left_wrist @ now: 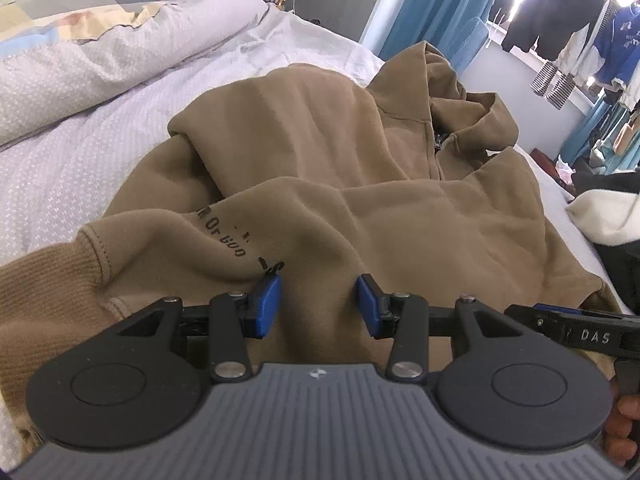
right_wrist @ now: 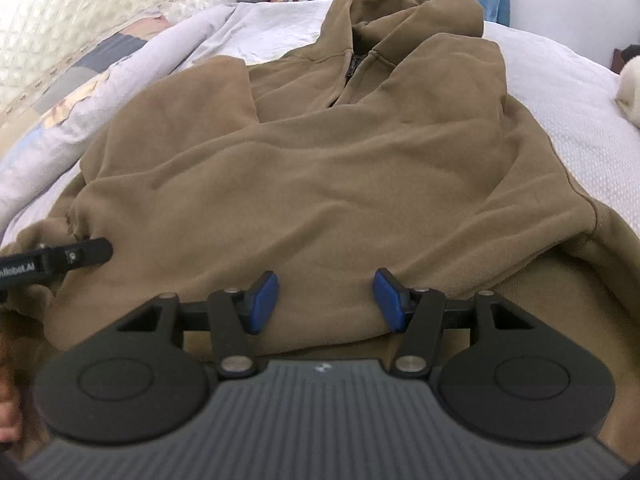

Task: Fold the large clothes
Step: 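Move both grippers to the hood edge and pinch the fabric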

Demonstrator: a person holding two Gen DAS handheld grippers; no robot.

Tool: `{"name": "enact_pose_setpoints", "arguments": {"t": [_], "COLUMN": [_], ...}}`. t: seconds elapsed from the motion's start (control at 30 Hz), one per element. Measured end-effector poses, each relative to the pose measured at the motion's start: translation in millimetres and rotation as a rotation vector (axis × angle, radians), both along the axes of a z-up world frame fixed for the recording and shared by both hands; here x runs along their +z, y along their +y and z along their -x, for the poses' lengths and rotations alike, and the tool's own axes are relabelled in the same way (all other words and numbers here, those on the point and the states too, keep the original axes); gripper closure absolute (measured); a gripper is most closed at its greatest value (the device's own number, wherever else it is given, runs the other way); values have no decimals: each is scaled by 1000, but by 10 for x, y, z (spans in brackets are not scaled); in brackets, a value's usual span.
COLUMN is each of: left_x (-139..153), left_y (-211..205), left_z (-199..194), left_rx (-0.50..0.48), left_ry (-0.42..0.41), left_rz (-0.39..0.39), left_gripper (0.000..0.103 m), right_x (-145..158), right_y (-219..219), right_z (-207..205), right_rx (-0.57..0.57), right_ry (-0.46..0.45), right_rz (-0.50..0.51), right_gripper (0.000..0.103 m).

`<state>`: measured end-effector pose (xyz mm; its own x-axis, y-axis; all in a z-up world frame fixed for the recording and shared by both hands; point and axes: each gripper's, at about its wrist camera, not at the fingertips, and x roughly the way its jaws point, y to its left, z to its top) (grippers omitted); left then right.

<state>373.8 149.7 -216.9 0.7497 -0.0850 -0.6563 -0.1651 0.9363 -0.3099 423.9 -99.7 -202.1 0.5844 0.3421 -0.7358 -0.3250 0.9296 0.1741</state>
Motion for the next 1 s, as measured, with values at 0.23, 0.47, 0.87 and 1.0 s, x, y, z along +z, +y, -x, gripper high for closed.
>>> {"name": "enact_pose_setpoints", "arguments": {"t": [0.23, 0.47, 0.87, 1.0], "left_x": [237, 688, 1282, 1221], "left_y": [-94, -325, -392, -325], "left_z": [139, 109, -1225, -1930], "left_rx": [1, -32, -64, -71], "left_ry": [-54, -126, -153, -139], "left_rz": [6, -9, 33, 27], "left_gripper": [54, 53, 44, 44], "right_x": [205, 487, 1256, 1227], "right_y": [-128, -303, -596, -621], "right_z": [45, 79, -697, -1301], "right_rx": [-27, -36, -60, -105], "right_ry": [-59, -105, -169, -168], "right_rz": [-74, -137, -248, -248], "right_gripper": [48, 47, 46, 34]}}
